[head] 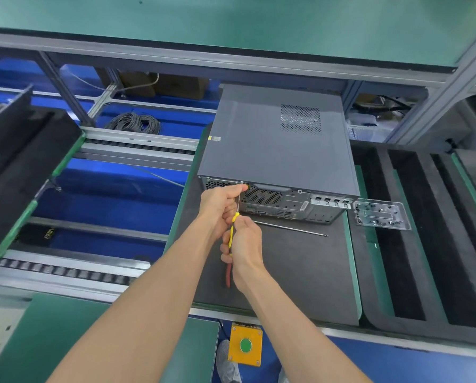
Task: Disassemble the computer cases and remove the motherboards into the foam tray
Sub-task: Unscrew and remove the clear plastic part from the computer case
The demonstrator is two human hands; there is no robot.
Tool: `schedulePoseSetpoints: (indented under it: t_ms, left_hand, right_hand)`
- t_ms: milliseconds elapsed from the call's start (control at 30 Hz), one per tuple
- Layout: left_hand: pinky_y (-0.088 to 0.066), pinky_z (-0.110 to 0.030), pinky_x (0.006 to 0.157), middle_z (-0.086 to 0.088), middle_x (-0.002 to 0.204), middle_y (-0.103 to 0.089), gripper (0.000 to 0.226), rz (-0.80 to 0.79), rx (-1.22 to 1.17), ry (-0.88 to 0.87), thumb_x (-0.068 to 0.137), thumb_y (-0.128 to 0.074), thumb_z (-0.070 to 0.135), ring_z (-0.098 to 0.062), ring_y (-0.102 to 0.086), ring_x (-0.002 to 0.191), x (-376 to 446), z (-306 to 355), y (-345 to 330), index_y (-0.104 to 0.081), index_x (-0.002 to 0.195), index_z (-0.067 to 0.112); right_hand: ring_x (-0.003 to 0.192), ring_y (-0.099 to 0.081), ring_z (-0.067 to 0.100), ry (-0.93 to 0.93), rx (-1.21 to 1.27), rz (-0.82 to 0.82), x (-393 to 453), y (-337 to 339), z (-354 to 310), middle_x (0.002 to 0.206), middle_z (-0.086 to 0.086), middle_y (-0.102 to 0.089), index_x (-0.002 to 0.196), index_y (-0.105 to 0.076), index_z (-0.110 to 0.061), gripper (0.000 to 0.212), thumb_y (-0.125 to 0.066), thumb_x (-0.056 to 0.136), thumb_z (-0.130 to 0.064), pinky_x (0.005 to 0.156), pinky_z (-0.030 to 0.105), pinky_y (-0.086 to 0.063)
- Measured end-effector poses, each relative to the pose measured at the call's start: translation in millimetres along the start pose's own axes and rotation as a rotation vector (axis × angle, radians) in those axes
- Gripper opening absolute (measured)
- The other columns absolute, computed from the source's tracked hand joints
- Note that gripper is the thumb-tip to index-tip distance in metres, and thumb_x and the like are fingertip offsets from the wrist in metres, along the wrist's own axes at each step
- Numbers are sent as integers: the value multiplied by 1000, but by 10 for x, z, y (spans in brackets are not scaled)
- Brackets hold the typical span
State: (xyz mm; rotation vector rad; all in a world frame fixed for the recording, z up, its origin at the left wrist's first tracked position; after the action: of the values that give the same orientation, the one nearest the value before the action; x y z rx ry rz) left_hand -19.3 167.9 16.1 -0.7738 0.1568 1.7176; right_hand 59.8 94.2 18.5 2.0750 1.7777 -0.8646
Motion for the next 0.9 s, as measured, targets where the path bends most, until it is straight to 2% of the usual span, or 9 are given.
schedulePoseSetpoints:
  t_ms: [367, 567, 700, 833, 900]
  left_hand:
    - [-16, -22, 42, 2, 50, -20, 11, -16, 12, -39, 92, -66, 6, -10, -16, 41, 14, 51, -19, -73, 96, 0]
    - [-18, -21, 39, 4, 46, -22, 11, -23, 24, -55, 92, -67, 9, -10, -17, 40, 36, 49, -20, -74, 96, 0]
    - [-17, -21, 39, 5, 48, -22, 15, -34, 32, -46, 95, -64, 9, -9, -17, 41, 52, 60, 13, -72, 102, -1]
    - [-19, -20, 37, 2, 56, -21, 19, -84, 90, -4, 99, -58, 15, -8, -19, 42, 37, 31, 33, -74, 105, 7]
    - [-22, -19, 36, 3, 55, -24, 19, -102, 102, 9, 99, -58, 16, -7, -21, 42, 26, 21, 42, -75, 106, 9]
  right_hand:
    - [44, -32, 11, 66, -73, 31, 23, 19, -92, 63, 3, -44, 87, -47, -17, 28, -28, 106, -21, 39, 18, -24]
    - [45, -32, 12, 34, -3, 44, 11, 21, -77, 61, 2, -44, 86, -50, -16, 29, -30, 106, -20, 40, 17, -22]
    - [43, -30, 11, -69, 205, 17, -2, -17, -30, 55, 2, -47, 92, -58, -10, 29, -34, 104, -20, 36, 18, -19]
    - [38, -33, 10, -240, 607, -145, -61, -218, 43, 57, 4, -51, 83, -63, -7, 40, -34, 105, -24, 30, 21, -20]
    - [38, -34, 10, -258, 677, -180, -69, -254, 56, 58, 5, -52, 85, -63, -6, 40, -35, 106, -25, 30, 21, -22]
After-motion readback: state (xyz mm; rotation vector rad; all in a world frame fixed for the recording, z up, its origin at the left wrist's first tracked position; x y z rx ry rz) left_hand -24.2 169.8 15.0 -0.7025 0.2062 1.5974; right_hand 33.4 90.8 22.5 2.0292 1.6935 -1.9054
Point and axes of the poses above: each hand's wrist, its own x-axis towards the middle knuckle, its own y-axis out of the back of the hand, z = x × y, the point moved 10 cm from there along x, towards the middle knuckle
